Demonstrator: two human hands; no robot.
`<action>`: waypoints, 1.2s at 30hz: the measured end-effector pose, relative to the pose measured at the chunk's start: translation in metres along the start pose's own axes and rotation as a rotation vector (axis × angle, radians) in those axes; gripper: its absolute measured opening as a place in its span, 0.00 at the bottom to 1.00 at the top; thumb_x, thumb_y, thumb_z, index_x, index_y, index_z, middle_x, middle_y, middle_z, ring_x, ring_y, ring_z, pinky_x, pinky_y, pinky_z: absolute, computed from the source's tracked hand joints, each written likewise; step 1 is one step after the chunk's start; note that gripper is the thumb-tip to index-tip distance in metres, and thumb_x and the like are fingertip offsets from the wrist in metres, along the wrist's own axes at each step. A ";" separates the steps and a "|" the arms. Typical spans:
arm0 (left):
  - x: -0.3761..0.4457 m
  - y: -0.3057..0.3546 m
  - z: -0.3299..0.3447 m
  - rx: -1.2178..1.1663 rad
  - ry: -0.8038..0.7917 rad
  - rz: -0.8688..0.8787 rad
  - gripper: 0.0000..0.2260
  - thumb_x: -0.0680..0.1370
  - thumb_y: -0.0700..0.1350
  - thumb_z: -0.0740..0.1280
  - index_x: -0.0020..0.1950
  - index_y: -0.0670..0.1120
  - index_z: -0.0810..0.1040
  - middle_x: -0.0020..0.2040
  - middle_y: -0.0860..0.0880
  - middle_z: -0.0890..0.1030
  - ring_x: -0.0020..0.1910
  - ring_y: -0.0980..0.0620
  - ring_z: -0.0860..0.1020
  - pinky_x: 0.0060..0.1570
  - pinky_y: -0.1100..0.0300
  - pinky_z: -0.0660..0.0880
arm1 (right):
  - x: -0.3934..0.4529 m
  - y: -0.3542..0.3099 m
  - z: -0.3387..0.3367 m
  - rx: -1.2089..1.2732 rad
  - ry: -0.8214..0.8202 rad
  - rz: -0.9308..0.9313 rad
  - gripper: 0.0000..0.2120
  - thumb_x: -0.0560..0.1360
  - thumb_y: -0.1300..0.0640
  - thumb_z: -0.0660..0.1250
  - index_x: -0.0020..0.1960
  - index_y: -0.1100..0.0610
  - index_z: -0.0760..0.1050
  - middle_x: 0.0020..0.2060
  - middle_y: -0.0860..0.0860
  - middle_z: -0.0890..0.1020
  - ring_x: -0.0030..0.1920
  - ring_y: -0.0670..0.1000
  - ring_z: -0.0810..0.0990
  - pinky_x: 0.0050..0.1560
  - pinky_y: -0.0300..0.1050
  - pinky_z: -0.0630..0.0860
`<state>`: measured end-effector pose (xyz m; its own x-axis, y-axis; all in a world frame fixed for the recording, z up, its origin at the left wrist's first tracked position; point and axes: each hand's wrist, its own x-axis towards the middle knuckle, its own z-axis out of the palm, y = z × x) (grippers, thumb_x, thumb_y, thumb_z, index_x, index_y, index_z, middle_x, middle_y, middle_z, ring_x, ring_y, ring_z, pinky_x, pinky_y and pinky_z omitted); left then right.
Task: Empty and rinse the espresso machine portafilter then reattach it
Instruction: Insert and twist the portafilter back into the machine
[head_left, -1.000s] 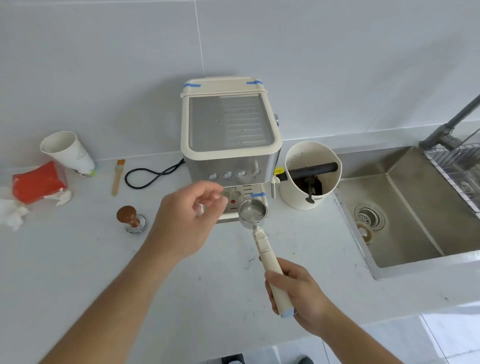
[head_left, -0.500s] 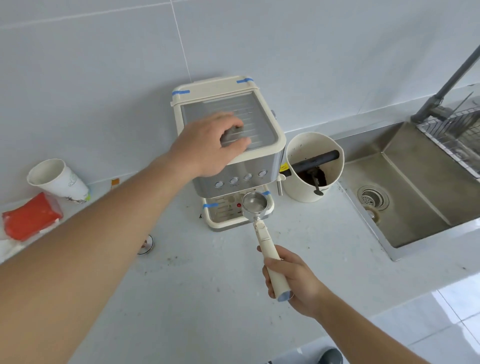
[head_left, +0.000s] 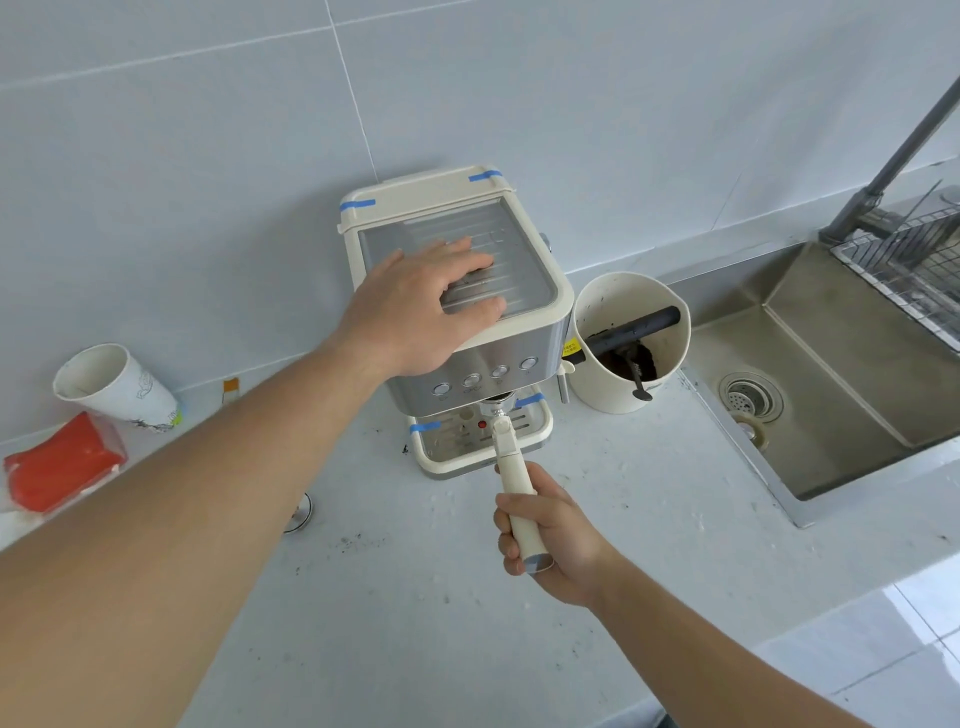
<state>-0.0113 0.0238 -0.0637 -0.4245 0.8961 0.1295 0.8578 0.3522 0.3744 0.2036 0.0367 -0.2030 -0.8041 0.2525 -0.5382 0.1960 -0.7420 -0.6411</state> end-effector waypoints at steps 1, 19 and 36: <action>0.000 0.000 0.000 -0.004 -0.001 -0.001 0.25 0.75 0.64 0.61 0.71 0.60 0.69 0.77 0.57 0.63 0.76 0.58 0.58 0.76 0.50 0.51 | 0.002 -0.001 0.001 0.007 -0.003 -0.003 0.25 0.70 0.63 0.68 0.66 0.58 0.66 0.33 0.56 0.73 0.26 0.53 0.70 0.26 0.42 0.68; -0.001 0.008 -0.004 -0.004 0.013 -0.029 0.23 0.75 0.62 0.63 0.70 0.60 0.71 0.76 0.58 0.65 0.75 0.58 0.61 0.75 0.49 0.55 | 0.047 0.003 0.052 0.035 0.083 -0.134 0.21 0.73 0.68 0.66 0.63 0.51 0.70 0.32 0.56 0.72 0.25 0.54 0.71 0.26 0.44 0.71; -0.001 0.006 -0.002 -0.018 0.022 -0.038 0.23 0.74 0.62 0.63 0.69 0.60 0.72 0.76 0.58 0.66 0.74 0.58 0.63 0.75 0.50 0.54 | 0.065 0.020 0.093 0.062 0.199 -0.224 0.20 0.74 0.61 0.72 0.59 0.48 0.67 0.44 0.58 0.77 0.30 0.49 0.79 0.35 0.48 0.81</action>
<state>-0.0060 0.0248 -0.0594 -0.4628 0.8761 0.1352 0.8358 0.3804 0.3959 0.1031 -0.0198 -0.1995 -0.6965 0.5261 -0.4880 -0.0133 -0.6894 -0.7242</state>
